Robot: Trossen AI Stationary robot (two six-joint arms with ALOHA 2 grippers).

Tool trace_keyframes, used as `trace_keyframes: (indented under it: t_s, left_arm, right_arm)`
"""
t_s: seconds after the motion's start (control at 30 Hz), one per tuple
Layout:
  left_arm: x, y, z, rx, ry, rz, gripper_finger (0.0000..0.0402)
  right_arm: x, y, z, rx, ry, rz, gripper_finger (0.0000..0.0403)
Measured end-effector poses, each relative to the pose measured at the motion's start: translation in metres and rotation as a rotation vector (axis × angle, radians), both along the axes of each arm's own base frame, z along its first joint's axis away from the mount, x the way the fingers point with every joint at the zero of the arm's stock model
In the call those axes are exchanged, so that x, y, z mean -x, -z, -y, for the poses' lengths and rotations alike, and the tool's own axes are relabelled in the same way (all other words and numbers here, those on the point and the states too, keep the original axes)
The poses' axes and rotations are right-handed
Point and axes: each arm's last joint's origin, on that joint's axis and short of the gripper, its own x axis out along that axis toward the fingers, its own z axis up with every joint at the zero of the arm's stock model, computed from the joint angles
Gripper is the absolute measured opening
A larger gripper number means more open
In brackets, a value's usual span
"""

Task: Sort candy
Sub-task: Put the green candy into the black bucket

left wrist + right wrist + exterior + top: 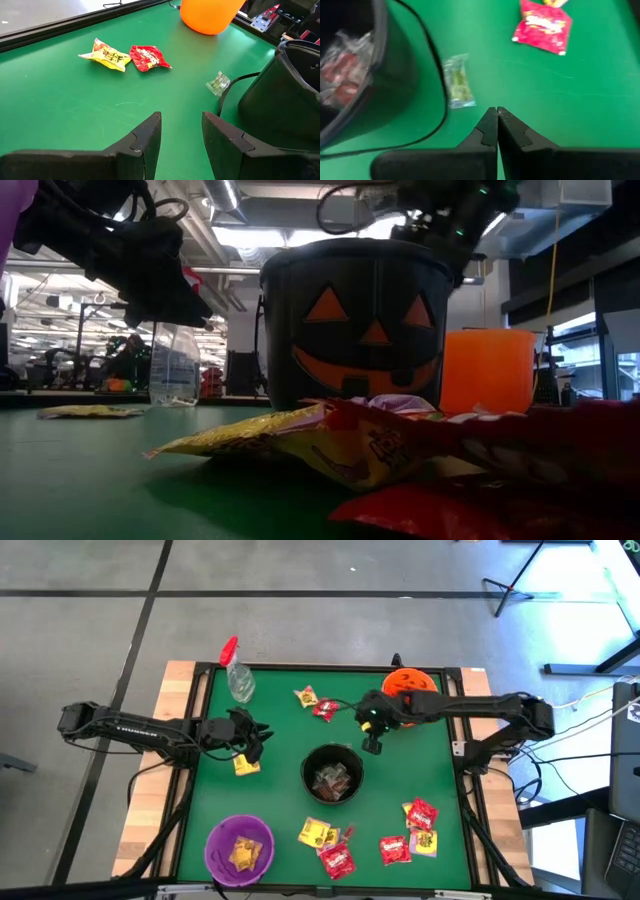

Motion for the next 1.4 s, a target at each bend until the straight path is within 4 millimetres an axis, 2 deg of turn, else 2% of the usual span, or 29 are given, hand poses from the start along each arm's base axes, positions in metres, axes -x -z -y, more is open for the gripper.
trace_keyframes:
  t_s: [0.17,0.33,0.57,0.73,0.9,1.13,1.4]
  left_arm:
    - [0.0,0.0,0.0,0.003,0.005,0.0,0.0131]
    - [0.0,0.0,0.001,0.041,0.008,0.018,0.0131]
    - [-0.001,-0.001,0.001,0.105,-0.016,0.056,0.0132]
    - [-0.003,-0.005,0.001,0.13,-0.026,0.119,0.0132]
    - [-0.006,-0.012,0.001,0.128,-0.021,0.2,0.0132]
    - [-0.007,-0.014,0.001,0.126,-0.023,0.218,0.0132]
    - [-0.007,-0.014,0.001,0.126,-0.024,0.218,0.0131]
  right_arm:
    - [0.017,0.029,-0.004,-0.004,0.006,0.115,0.0001]
    - [0.025,0.059,-0.004,0.028,0.021,0.195,0.0012]
    - [0.027,0.073,-0.003,0.115,0.035,0.322,0.0079]
    - [0.021,0.086,-0.003,0.077,0.003,0.337,0.0141]
    - [0.012,0.108,-0.003,0.017,-0.013,0.301,0.0177]
    - [0.001,0.132,-0.001,0.019,-0.035,0.264,0.0183]
    - [-0.018,0.144,0.001,-0.01,-0.053,0.236,0.0179]
